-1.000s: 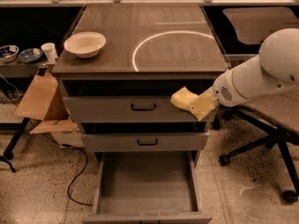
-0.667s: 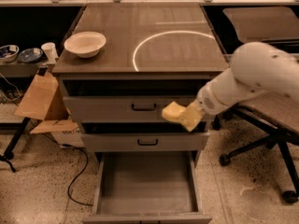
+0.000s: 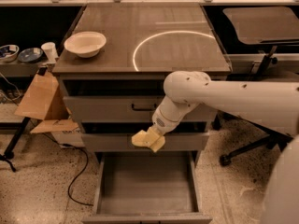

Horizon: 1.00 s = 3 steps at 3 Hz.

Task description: Place sponge into bottom drawer

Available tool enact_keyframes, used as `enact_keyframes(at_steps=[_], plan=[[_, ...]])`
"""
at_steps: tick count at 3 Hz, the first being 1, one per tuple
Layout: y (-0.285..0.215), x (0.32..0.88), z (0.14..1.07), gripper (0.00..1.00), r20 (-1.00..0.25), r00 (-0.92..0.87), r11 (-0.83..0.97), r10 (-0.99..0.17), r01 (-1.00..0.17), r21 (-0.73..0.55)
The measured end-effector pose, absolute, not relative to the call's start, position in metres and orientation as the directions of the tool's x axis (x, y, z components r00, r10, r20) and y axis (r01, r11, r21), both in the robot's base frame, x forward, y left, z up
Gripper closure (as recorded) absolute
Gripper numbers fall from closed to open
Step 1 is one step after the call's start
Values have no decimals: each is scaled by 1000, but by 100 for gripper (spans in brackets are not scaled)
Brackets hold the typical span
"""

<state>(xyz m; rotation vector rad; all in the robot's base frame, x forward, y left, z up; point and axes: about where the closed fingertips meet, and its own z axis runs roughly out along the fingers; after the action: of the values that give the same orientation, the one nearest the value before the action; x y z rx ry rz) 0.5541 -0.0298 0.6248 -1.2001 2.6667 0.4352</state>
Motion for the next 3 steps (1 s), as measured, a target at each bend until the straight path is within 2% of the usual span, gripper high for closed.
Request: enact_keyframes(at_steps=[2,3], plan=[[2,528,552,100,-97,-706,685,-702,-706,178],[6,527,549,100,-86,-718,698,-691,-693,180]])
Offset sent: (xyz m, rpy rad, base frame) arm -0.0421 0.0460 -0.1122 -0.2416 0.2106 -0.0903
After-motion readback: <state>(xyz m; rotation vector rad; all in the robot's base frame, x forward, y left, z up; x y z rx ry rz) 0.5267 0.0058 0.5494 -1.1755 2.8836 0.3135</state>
